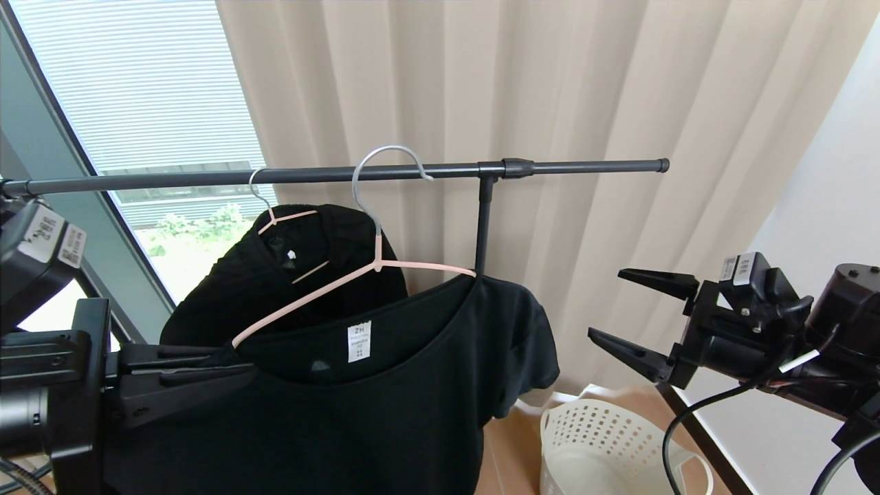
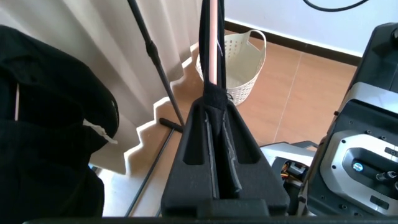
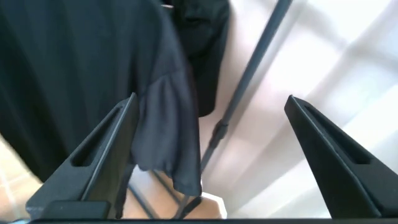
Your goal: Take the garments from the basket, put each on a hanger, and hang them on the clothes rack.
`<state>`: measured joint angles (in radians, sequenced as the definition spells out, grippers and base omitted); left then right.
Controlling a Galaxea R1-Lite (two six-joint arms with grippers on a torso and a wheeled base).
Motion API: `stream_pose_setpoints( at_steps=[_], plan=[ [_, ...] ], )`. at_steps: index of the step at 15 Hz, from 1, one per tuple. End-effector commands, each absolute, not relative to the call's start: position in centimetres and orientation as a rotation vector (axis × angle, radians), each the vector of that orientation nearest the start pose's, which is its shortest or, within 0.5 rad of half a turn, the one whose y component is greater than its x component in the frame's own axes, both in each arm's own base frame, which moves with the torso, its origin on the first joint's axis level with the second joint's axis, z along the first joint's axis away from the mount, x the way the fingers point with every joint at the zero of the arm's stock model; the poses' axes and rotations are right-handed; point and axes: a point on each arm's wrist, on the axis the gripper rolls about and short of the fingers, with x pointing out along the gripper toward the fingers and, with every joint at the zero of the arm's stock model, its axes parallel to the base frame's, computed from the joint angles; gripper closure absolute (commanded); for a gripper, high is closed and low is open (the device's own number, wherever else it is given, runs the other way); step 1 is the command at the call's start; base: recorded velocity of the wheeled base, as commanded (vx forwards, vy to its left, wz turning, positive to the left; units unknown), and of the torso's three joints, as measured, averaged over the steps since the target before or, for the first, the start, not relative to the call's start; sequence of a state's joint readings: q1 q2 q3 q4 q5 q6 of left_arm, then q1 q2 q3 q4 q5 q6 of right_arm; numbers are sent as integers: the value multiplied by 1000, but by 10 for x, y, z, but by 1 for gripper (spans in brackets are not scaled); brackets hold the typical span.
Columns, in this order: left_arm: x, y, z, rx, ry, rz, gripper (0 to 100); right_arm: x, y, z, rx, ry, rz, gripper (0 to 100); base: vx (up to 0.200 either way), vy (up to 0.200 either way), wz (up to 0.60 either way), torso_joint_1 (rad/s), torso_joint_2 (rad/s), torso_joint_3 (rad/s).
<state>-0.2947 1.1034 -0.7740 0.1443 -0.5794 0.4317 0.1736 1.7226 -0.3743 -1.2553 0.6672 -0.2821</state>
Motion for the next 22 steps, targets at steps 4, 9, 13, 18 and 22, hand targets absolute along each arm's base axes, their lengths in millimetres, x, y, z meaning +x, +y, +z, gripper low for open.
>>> stream_pose_setpoints(
  at_steps=[4, 9, 13, 18, 22],
  plan=[
    [120, -49, 234, 314, 292, -924, 100, 242, 76, 146, -202, -45, 824, 0, 0, 0, 0, 0, 0, 0],
    [109, -44, 232, 285, 302, -844, 100, 237, 89, 167, -178, 26, 769, 0, 0, 0, 0, 0, 0, 0],
    [103, -41, 226, 280, 327, -787, 100, 237, 91, 175, -117, 56, 747, 0, 0, 0, 0, 0, 0, 0],
    [108, -41, 223, 191, 340, -681, 100, 237, 92, 177, -99, 55, 732, 0, 0, 0, 0, 0, 0, 0],
    [114, -41, 221, 159, 368, -604, 100, 237, 92, 175, -98, 62, 733, 0, 0, 0, 0, 0, 0, 0]
  ],
)
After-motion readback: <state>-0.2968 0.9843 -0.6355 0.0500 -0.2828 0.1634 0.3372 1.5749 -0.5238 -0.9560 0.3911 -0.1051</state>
